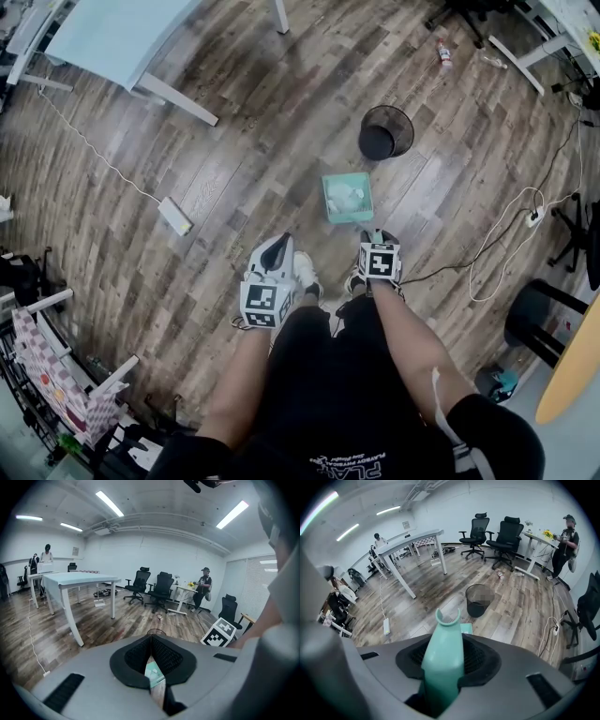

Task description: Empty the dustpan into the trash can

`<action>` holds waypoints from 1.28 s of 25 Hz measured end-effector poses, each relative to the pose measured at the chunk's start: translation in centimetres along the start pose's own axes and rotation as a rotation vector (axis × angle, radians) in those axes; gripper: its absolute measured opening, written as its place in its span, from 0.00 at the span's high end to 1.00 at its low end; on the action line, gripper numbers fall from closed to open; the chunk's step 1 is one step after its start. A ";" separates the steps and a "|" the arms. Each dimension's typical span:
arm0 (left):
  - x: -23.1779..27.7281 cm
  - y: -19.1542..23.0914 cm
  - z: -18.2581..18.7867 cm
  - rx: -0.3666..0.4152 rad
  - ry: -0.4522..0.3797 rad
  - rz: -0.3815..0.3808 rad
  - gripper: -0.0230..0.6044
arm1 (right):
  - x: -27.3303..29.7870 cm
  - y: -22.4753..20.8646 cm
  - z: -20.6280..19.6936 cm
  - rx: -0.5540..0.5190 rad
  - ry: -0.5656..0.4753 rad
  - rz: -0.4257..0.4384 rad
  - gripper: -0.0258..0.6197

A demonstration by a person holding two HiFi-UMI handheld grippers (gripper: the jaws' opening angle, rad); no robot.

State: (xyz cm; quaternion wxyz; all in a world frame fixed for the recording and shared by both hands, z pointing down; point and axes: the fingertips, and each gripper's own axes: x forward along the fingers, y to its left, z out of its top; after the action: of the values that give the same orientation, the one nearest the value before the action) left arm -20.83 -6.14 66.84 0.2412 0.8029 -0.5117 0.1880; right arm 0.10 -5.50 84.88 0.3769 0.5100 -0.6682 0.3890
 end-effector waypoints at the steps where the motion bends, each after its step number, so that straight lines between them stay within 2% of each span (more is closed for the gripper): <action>1: 0.0 -0.1 -0.1 0.000 0.001 -0.001 0.93 | 0.1 -0.2 0.0 0.005 -0.001 -0.006 0.72; 15: -0.8 -1.0 -1.2 -0.002 0.014 -0.017 0.93 | -0.3 -0.7 0.2 -0.041 -0.024 -0.090 0.81; 32: -1.5 -1.6 -1.5 -0.004 0.015 -0.020 0.93 | -1.1 -1.0 0.2 -0.057 -0.037 -0.102 0.81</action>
State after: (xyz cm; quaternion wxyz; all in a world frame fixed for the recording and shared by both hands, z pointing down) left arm -20.10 -3.62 66.96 0.2484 0.8061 -0.5022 0.1906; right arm 1.31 -5.42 83.93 0.3982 0.5397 -0.6589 0.3405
